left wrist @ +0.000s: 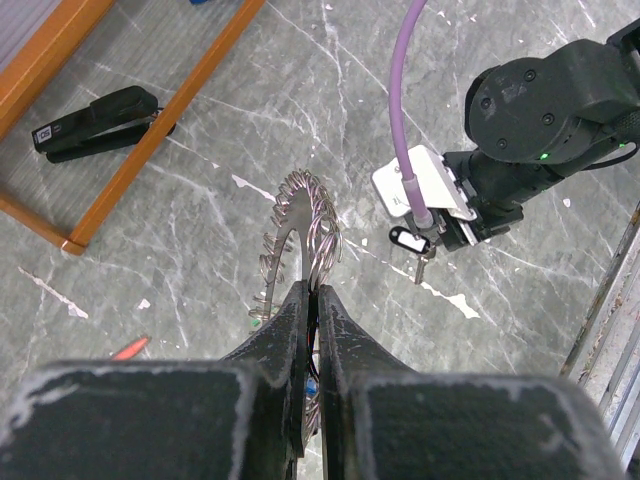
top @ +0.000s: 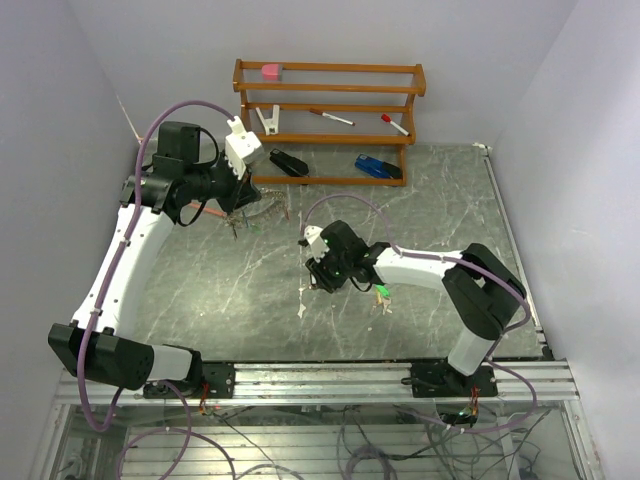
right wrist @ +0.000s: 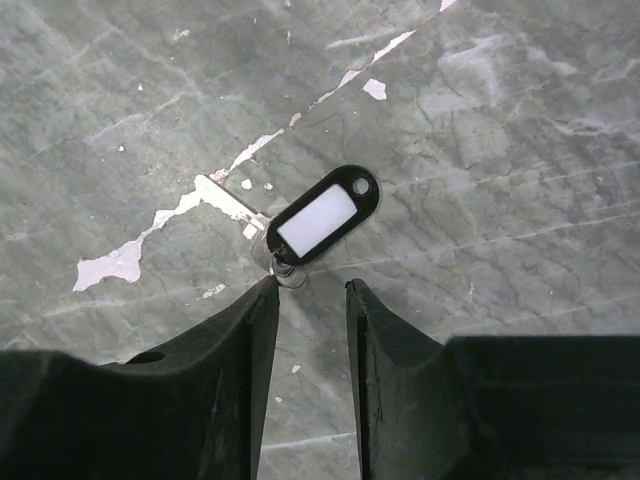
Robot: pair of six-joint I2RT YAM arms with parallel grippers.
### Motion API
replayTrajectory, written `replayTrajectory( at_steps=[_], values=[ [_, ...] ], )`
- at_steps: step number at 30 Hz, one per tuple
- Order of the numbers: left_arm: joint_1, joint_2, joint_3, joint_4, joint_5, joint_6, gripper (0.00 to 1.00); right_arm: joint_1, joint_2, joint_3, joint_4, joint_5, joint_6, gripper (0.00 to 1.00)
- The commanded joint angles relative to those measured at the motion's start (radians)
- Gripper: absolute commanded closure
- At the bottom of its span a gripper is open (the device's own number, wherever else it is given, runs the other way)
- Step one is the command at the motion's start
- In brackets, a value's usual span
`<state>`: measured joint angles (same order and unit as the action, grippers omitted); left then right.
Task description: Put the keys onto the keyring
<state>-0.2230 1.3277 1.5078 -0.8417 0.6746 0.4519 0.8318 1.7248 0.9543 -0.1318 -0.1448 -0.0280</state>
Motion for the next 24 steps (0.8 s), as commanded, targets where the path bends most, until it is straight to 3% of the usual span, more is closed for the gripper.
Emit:
replayTrajectory(
  at_steps=[1, 9, 17, 24],
  values=[
    [0.01, -0.021, 0.006, 0.047, 0.025, -0.007, 0.93, 0.004, 0.023, 0.01, 0.022, -0.017, -0.033, 0.67],
    [0.014, -0.015, 0.009, 0.052, 0.037, -0.01, 0.93, 0.003, 0.036, 0.005, 0.033, -0.033, -0.028, 0.78],
    [0.019, -0.016, 0.008, 0.054, 0.041, -0.012, 0.93, 0.005, 0.001, -0.021, 0.052, -0.015, -0.038, 0.68],
    [0.02, -0.015, 0.006, 0.055, 0.046, -0.013, 0.93, 0.004, -0.019, -0.058, 0.099, -0.006, -0.067, 0.67]
  ],
)
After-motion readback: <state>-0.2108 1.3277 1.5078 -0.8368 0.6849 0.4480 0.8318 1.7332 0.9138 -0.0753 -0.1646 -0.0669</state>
